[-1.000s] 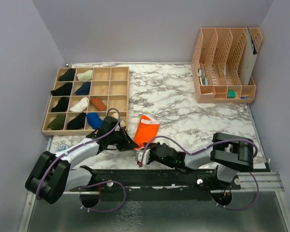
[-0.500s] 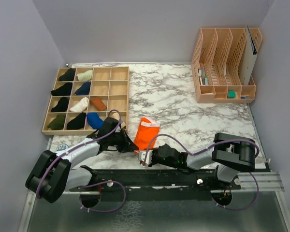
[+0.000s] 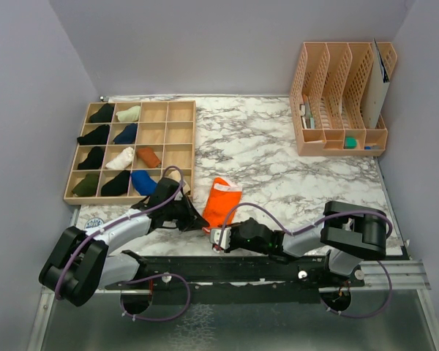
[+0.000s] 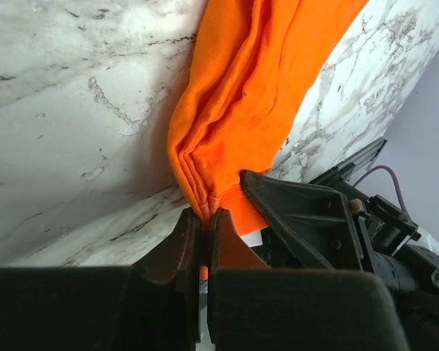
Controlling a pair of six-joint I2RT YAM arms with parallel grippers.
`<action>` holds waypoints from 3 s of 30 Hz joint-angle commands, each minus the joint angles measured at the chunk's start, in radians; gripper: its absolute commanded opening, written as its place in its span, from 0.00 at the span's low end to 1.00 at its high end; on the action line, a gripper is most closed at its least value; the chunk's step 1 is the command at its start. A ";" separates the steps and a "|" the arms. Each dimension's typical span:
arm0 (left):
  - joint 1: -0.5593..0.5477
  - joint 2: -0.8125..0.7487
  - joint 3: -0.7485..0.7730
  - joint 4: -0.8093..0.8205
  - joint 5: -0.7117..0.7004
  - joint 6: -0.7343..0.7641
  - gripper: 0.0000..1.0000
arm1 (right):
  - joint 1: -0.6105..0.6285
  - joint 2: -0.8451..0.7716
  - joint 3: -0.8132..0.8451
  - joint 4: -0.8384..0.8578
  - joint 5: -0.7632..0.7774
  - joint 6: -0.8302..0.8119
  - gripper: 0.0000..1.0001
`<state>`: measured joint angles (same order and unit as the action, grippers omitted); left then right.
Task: Roll the underwear
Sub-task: Roll the underwear to the center of the board.
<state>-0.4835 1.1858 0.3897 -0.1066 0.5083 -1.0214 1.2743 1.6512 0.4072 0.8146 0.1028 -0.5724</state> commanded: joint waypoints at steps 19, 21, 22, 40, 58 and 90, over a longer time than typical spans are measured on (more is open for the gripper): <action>0.008 -0.012 -0.022 0.022 -0.032 -0.022 0.00 | 0.003 0.024 0.047 -0.001 -0.039 -0.054 0.27; 0.008 -0.016 -0.024 0.019 -0.037 -0.022 0.00 | 0.003 0.013 0.037 0.007 -0.026 -0.037 0.13; 0.008 -0.020 -0.025 0.014 -0.044 -0.023 0.00 | 0.003 0.006 0.028 0.016 -0.018 -0.025 0.07; 0.009 -0.145 -0.020 -0.080 -0.150 0.034 0.57 | -0.082 0.024 -0.105 0.237 -0.184 0.531 0.02; 0.007 -0.270 -0.114 0.058 -0.086 0.143 0.73 | -0.355 0.147 -0.077 0.234 -0.578 1.019 0.06; -0.053 -0.035 -0.115 0.188 -0.109 0.282 0.60 | -0.536 0.318 0.076 -0.046 -0.824 1.284 0.08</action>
<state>-0.5323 1.1019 0.2768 0.0814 0.4595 -0.7811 0.7429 1.9190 0.5026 0.9409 -0.7612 0.7376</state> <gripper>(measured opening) 0.652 0.108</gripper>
